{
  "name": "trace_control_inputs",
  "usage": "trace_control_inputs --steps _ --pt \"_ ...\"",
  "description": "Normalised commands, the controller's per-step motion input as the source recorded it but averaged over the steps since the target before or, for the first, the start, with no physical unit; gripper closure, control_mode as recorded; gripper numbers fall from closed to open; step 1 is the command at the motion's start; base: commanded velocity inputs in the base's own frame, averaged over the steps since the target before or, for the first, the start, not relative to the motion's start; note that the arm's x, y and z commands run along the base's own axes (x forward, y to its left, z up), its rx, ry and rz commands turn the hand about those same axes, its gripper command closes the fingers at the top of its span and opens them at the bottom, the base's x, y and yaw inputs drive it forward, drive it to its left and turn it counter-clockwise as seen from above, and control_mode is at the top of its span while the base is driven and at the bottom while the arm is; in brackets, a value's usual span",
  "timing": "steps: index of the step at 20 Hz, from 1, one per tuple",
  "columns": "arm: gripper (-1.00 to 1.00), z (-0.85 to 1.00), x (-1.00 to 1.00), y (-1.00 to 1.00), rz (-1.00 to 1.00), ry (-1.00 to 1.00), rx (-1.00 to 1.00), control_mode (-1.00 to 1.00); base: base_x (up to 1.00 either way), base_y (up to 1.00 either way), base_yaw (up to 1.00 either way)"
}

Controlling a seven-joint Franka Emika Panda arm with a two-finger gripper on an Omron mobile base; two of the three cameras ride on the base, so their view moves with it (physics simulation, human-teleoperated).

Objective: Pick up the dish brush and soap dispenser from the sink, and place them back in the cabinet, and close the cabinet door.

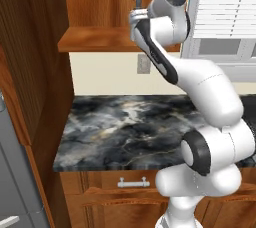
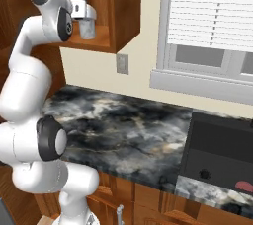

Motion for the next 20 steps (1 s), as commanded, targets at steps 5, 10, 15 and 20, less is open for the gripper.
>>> trace_control_inputs --steps 5,10,15,20 --pt "-1.00 0.01 -0.52 -0.14 0.00 0.04 0.00 -1.00 0.00 0.00 0.00" --pt "-1.00 0.01 -0.71 -0.11 0.00 0.12 0.00 -1.00 0.00 0.00 0.00" --pt "-1.00 0.00 -0.80 -0.07 0.00 0.11 0.00 -1.00 0.00 0.00 0.00" --pt "-1.00 -0.04 -0.63 -0.04 0.00 0.03 0.00 -1.00 0.00 0.00 0.00"
